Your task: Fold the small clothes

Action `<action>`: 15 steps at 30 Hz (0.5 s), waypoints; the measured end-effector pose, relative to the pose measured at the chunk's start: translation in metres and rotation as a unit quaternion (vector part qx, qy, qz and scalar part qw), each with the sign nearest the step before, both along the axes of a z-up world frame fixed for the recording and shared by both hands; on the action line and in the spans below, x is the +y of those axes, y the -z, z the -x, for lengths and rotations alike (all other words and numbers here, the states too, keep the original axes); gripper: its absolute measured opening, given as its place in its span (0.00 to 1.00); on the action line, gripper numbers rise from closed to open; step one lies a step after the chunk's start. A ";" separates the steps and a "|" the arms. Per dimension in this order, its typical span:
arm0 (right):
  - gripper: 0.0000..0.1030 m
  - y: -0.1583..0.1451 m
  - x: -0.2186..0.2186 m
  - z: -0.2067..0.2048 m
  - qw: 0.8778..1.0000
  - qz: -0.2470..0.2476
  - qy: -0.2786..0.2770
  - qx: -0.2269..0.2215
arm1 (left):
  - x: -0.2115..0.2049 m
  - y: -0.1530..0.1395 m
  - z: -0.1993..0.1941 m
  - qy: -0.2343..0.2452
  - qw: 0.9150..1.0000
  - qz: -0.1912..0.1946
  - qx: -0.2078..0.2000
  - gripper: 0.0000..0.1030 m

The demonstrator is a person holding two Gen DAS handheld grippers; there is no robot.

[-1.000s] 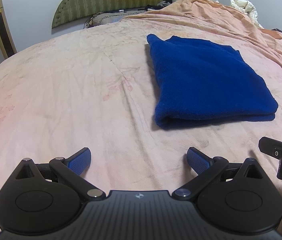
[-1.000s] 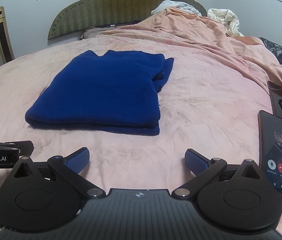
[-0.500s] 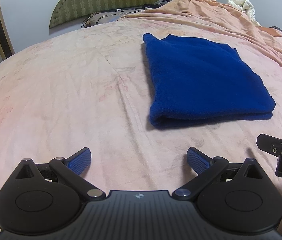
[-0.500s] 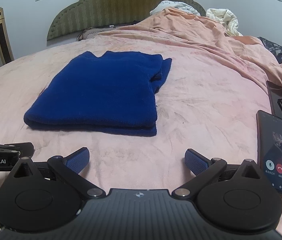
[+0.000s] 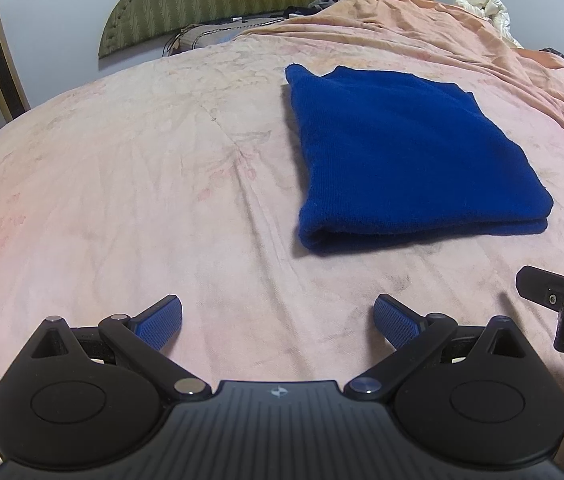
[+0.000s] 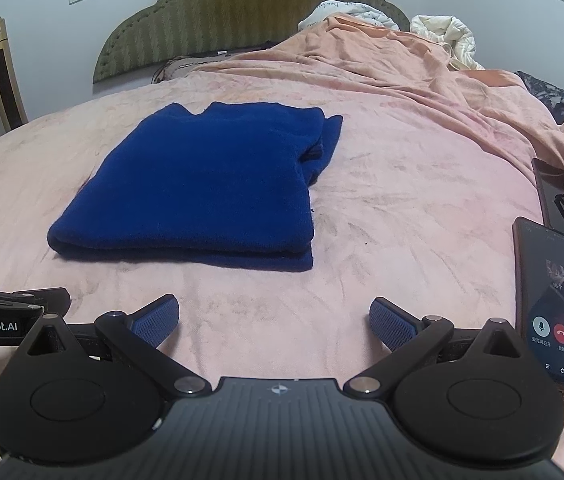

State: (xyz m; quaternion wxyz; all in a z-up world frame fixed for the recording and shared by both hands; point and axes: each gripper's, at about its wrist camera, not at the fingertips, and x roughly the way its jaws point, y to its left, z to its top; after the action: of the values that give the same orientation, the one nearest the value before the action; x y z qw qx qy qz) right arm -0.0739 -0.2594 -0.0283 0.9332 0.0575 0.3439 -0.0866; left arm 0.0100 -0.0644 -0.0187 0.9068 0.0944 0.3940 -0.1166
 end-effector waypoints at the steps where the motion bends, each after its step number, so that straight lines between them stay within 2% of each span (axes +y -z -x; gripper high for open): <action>1: 1.00 0.000 0.000 0.000 1.000 0.000 -0.001 0.000 | 0.000 0.000 0.000 0.000 1.000 0.000 -0.001 1.00; 15: 1.00 0.000 -0.001 0.003 1.000 -0.002 -0.001 -0.003 | -0.001 0.000 0.001 0.001 1.000 0.000 -0.003 1.00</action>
State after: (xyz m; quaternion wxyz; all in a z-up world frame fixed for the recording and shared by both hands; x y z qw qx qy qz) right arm -0.0766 -0.2599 -0.0280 0.9343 0.0593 0.3412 -0.0846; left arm 0.0087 -0.0655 -0.0188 0.9078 0.0952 0.3913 -0.1170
